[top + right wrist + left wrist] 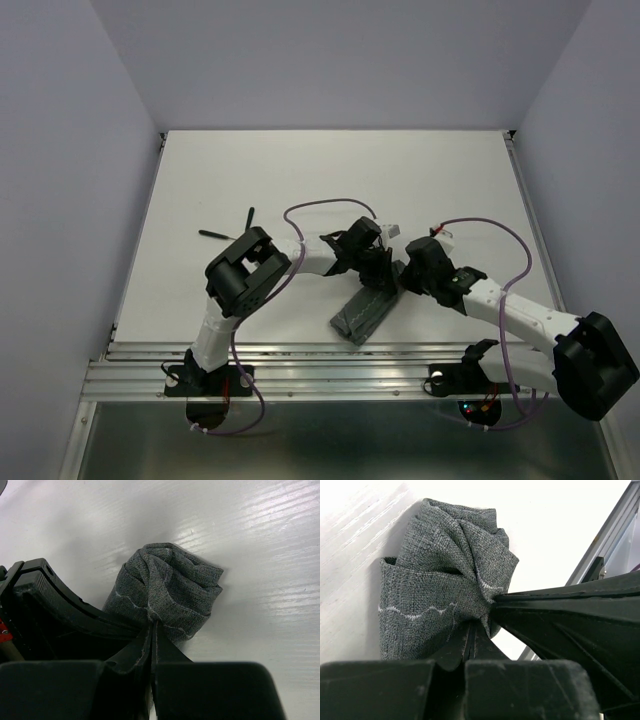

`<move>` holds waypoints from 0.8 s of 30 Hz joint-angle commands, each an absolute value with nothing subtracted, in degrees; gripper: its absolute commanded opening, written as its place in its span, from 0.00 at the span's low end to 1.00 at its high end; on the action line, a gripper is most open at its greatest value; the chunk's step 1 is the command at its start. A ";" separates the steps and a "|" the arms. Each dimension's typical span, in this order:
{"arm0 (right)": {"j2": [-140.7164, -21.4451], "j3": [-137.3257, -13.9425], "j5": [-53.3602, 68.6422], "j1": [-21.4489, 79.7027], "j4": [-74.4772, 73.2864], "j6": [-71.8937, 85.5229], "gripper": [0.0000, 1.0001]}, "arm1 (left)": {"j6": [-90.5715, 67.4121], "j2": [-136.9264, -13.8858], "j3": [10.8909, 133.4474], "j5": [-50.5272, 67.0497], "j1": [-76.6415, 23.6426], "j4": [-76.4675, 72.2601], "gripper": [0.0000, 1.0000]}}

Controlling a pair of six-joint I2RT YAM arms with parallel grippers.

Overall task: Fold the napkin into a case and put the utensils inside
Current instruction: Stuff the top corner of the smaller-rectangle-folded napkin into the folded napkin.

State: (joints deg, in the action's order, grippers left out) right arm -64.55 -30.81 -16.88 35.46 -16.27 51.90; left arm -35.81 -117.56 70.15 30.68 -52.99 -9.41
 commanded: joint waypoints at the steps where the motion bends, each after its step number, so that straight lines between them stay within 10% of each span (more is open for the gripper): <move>1: -65.38 -33.83 -16.61 35.95 -13.98 50.80 0.01 | -34.72 -119.00 71.89 32.52 -53.35 -10.54 0.00; 24: -73.57 -30.68 -17.49 34.89 -9.23 49.75 0.01 | -32.61 -104.25 64.61 29.63 -53.00 -4.75 0.00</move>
State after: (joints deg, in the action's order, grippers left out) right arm -72.93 -31.86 -17.17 35.24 -11.27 50.30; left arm -33.85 -110.96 67.51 31.16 -52.88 -6.42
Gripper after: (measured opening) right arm 0.017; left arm 0.025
